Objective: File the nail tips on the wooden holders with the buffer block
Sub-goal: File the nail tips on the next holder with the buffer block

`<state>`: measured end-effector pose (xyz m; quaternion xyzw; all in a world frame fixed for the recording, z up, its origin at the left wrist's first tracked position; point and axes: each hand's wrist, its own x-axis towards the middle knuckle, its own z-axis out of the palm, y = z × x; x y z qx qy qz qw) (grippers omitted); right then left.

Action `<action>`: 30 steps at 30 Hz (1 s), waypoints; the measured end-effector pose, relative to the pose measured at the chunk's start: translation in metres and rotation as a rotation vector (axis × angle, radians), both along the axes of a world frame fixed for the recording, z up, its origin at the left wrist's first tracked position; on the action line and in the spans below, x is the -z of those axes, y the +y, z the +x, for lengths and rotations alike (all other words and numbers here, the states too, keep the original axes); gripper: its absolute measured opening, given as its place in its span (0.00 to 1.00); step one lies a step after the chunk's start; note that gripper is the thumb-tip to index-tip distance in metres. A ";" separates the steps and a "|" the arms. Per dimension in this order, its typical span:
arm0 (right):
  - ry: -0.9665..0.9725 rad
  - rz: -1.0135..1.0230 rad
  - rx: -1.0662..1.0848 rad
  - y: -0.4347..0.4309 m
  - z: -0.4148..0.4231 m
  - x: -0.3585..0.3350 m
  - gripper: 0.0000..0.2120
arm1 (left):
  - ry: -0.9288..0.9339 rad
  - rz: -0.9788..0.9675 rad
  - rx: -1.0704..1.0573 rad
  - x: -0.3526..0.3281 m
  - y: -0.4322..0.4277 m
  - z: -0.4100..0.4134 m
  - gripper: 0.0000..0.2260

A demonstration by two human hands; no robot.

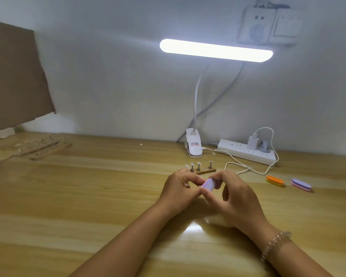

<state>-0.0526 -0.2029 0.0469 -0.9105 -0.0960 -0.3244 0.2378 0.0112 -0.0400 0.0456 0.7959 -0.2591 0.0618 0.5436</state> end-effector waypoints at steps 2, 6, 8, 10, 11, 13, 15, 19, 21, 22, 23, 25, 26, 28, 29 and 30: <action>0.040 0.063 0.026 -0.002 0.004 -0.001 0.14 | -0.011 0.007 -0.005 0.000 -0.001 0.000 0.07; 0.040 0.331 0.110 -0.016 0.010 -0.003 0.13 | -0.002 -0.036 0.031 0.001 -0.002 0.001 0.07; -0.005 0.358 0.068 -0.014 0.007 -0.004 0.14 | -0.003 -0.033 0.039 0.002 -0.002 0.002 0.07; -0.014 0.217 -0.022 -0.004 0.002 -0.002 0.10 | -0.003 -0.018 0.044 0.003 -0.001 0.003 0.05; -0.011 0.150 -0.051 -0.001 0.001 -0.001 0.09 | -0.006 -0.007 0.045 0.004 -0.001 0.003 0.05; 0.022 0.144 -0.037 -0.001 0.004 -0.002 0.10 | -0.015 0.005 0.034 0.005 0.000 0.004 0.05; 0.050 0.198 0.018 -0.007 0.007 -0.001 0.11 | -0.024 0.010 0.030 0.006 -0.001 0.005 0.05; -0.028 0.090 -0.035 -0.002 0.001 0.000 0.11 | -0.023 0.042 0.045 0.008 -0.001 0.006 0.07; -0.024 0.103 -0.043 0.002 0.002 0.000 0.11 | -0.026 0.048 0.037 0.009 -0.001 0.007 0.08; -0.006 0.137 -0.025 0.000 0.004 0.000 0.11 | -0.027 0.041 0.038 0.009 -0.001 0.007 0.08; 0.013 0.169 0.005 -0.003 0.006 -0.001 0.11 | -0.024 0.030 0.046 0.009 -0.001 0.007 0.07; 0.019 0.229 0.060 -0.010 0.009 -0.001 0.11 | -0.005 0.015 0.084 0.009 -0.003 0.006 0.06; 0.001 0.257 0.076 -0.012 0.009 -0.001 0.10 | 0.004 0.024 0.099 0.009 -0.003 0.005 0.07; -0.047 0.261 0.064 -0.009 0.006 -0.002 0.10 | -0.002 0.057 0.111 0.009 -0.003 0.005 0.07; -0.059 0.220 0.035 -0.006 0.004 -0.003 0.12 | -0.019 0.076 0.112 0.010 -0.002 0.004 0.08; -0.057 0.155 0.007 -0.001 0.002 -0.003 0.13 | -0.038 0.101 0.110 0.010 -0.002 0.004 0.08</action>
